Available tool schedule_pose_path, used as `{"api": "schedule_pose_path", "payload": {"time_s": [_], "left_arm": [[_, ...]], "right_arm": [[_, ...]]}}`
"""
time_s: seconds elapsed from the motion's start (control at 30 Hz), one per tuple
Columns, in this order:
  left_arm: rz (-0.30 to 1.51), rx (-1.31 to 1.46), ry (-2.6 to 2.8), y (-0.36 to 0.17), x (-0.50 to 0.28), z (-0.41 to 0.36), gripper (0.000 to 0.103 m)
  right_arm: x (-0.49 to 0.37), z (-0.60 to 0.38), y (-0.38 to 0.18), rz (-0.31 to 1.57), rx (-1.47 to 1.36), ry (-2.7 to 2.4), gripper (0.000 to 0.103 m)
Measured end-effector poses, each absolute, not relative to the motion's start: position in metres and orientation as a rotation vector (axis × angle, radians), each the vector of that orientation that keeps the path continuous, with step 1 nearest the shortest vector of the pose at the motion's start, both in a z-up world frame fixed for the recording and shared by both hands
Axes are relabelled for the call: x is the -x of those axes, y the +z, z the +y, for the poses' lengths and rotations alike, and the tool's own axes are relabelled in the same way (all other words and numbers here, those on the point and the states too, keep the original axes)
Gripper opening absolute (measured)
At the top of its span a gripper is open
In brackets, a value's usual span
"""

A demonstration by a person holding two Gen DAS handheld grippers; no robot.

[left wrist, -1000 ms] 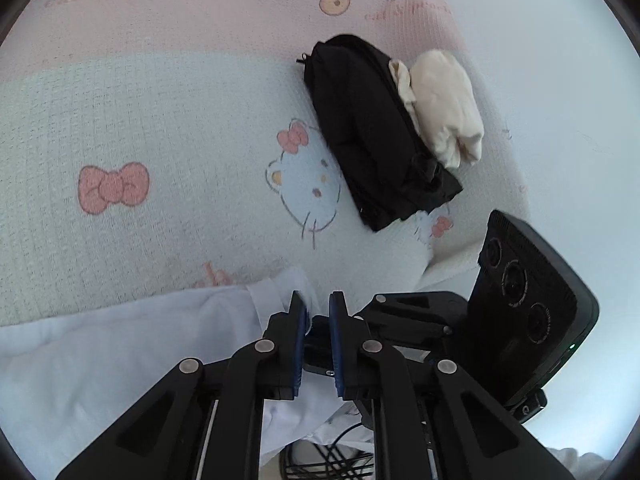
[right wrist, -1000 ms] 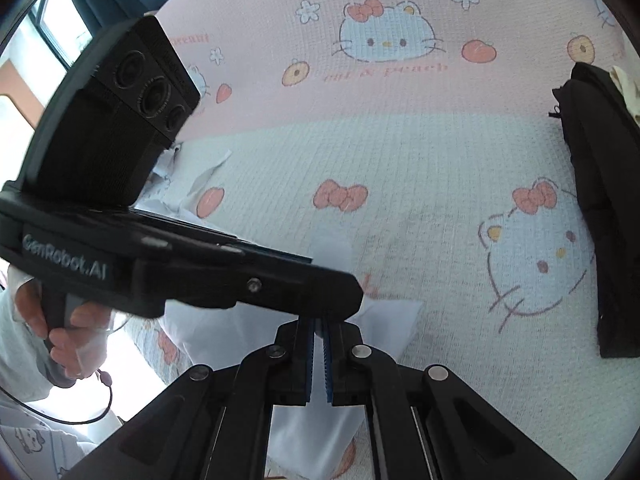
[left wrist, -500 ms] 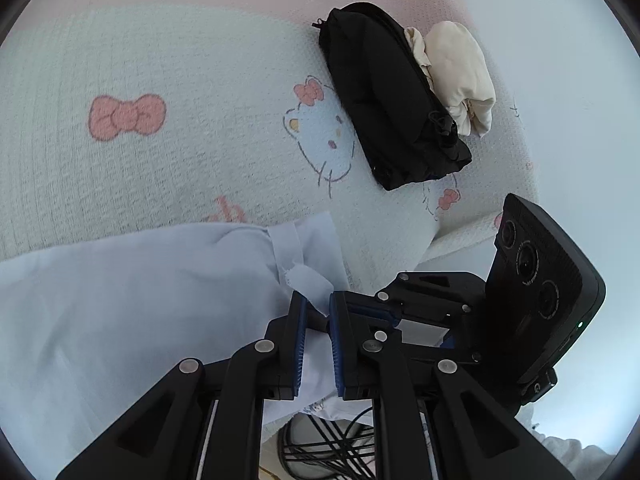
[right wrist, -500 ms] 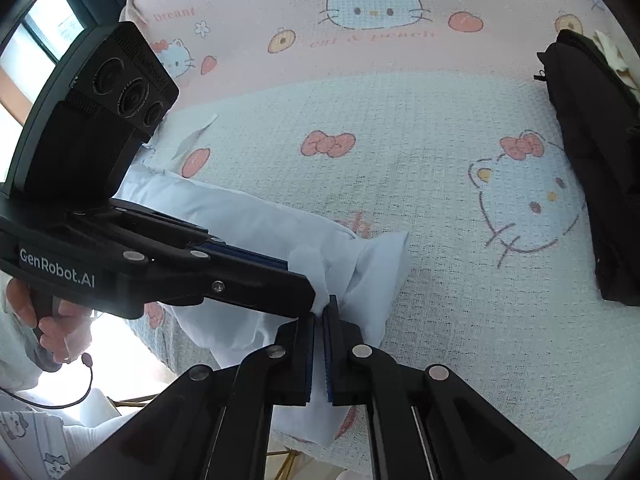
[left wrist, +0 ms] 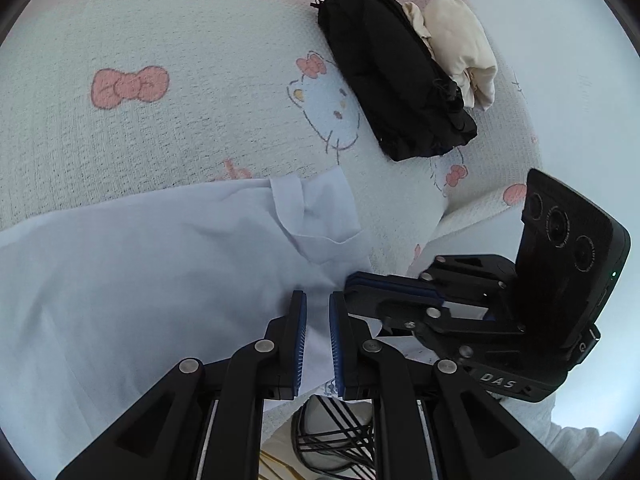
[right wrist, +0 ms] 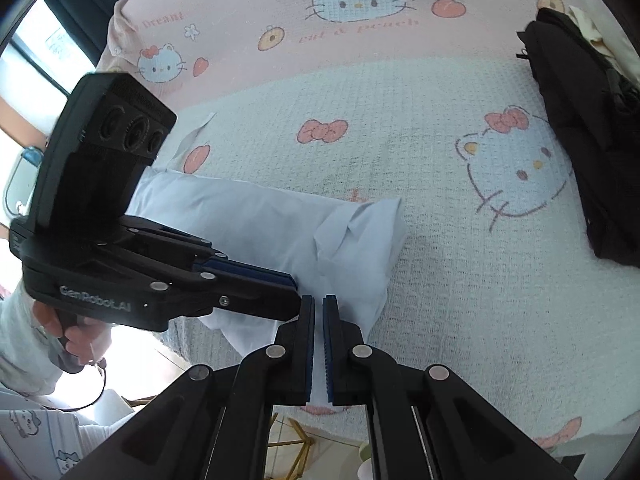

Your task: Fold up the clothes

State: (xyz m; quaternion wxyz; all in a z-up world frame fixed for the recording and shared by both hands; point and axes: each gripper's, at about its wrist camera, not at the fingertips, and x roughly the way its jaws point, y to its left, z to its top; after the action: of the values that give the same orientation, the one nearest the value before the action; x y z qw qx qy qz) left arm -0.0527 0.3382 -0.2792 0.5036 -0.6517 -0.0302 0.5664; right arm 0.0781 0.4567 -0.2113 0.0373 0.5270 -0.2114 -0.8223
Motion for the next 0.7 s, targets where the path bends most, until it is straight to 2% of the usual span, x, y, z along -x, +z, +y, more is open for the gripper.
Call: {"api": "schedule_pose_path", "payload": {"time_s": [0.17, 0.33, 0.37, 0.4, 0.43, 0.47, 0.57, 0.7], "left_arm": [[-0.122, 1.596, 1.357, -0.278, 0.055, 0.333, 0.01], [-0.272, 1.593, 1.384, -0.265, 0.065, 0.326, 0.012], [-0.282, 1.603, 1.397, -0.264, 0.068, 0.326, 0.017], [-0.283, 1.618, 1.418, -0.263, 0.071, 0.327, 0.034], [-0.278, 1.632, 1.444, -0.263, 0.073, 0.328, 0.048], [-0.3, 1.636, 1.448, -0.264, 0.075, 0.328, 0.074], [-0.359, 1.653, 1.45, -0.267, 0.08, 0.328, 0.075], [-0.354, 1.676, 1.442, -0.268, 0.086, 0.333, 0.075]], "right_arm": [[-0.094, 0.468, -0.194, -0.768, -1.535, -2.559, 0.003], [-0.102, 0.484, -0.177, -0.851, -1.432, -2.638, 0.003], [-0.101, 0.487, -0.176, -0.854, -1.436, -2.65, 0.005], [-0.1, 0.489, -0.177, -0.857, -1.454, -2.658, 0.016], [-0.097, 0.49, -0.179, -0.853, -1.488, -2.662, 0.033], [-0.095, 0.489, -0.182, -0.843, -1.525, -2.664, 0.039], [-0.089, 0.483, -0.179, -0.77, -1.561, -2.678, 0.04], [-0.078, 0.459, -0.168, -0.432, -1.524, -2.753, 0.04]]}}
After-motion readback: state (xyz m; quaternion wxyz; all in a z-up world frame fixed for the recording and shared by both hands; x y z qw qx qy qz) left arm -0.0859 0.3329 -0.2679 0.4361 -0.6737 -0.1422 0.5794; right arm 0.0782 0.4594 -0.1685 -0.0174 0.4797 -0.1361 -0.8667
